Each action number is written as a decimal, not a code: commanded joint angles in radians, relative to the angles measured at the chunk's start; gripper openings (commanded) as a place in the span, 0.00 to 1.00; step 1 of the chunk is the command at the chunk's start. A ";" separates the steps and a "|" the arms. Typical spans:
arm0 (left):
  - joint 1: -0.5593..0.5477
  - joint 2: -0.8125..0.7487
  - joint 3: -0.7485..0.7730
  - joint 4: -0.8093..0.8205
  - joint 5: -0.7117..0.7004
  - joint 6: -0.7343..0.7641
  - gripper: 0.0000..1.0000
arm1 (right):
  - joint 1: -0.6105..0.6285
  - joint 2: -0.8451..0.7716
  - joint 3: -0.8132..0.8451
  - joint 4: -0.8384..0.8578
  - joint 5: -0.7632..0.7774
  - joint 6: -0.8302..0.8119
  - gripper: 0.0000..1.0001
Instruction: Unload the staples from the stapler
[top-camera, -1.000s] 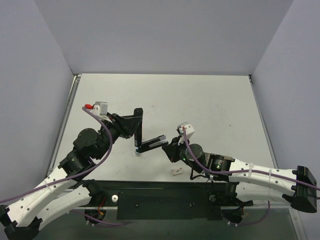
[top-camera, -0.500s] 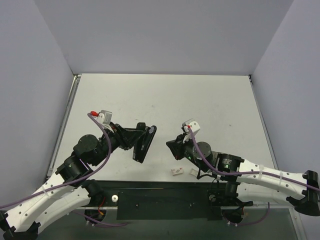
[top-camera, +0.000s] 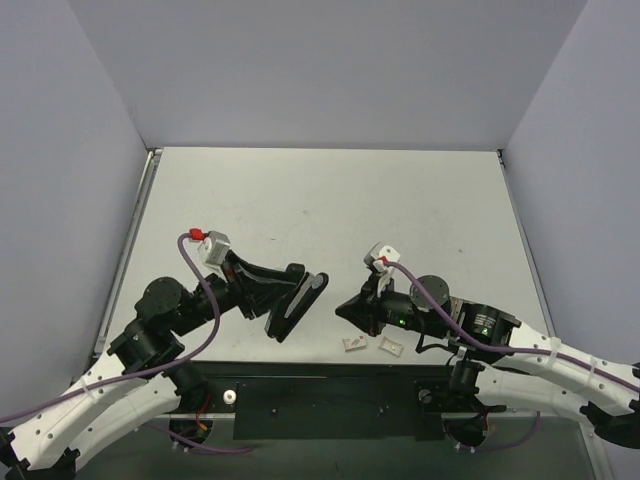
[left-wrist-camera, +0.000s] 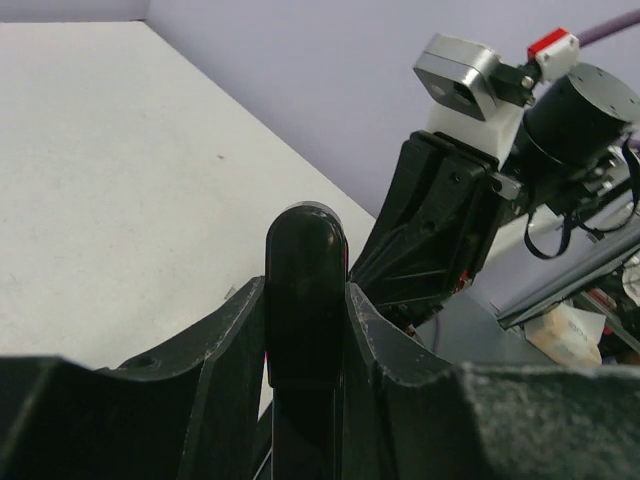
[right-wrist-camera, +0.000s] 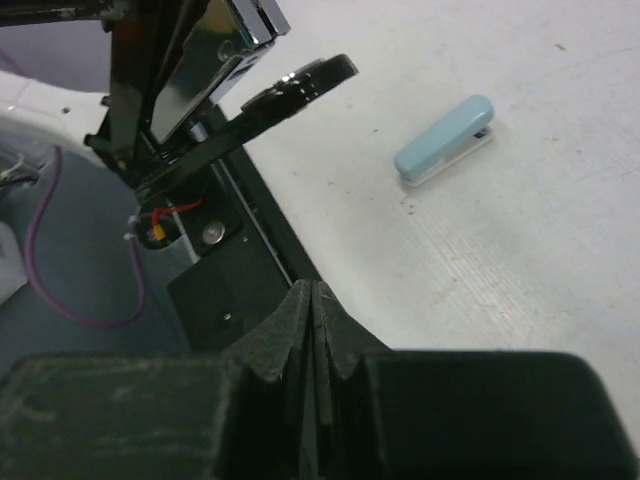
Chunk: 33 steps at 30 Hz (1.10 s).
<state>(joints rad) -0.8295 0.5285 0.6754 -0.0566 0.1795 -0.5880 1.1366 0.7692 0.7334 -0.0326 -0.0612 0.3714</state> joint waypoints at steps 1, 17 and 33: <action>0.000 -0.036 -0.002 0.210 0.161 0.034 0.00 | -0.034 -0.015 0.067 -0.041 -0.306 -0.035 0.00; 0.000 -0.048 -0.065 0.394 0.380 -0.055 0.00 | -0.046 0.100 0.158 0.014 -0.594 -0.179 0.00; -0.002 -0.001 -0.109 0.495 0.537 -0.102 0.00 | -0.046 0.269 0.395 -0.081 -0.710 -0.363 0.00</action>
<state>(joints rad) -0.8272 0.4988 0.5686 0.3218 0.6235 -0.6601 1.0920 0.9833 1.0103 -0.1226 -0.7082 0.1089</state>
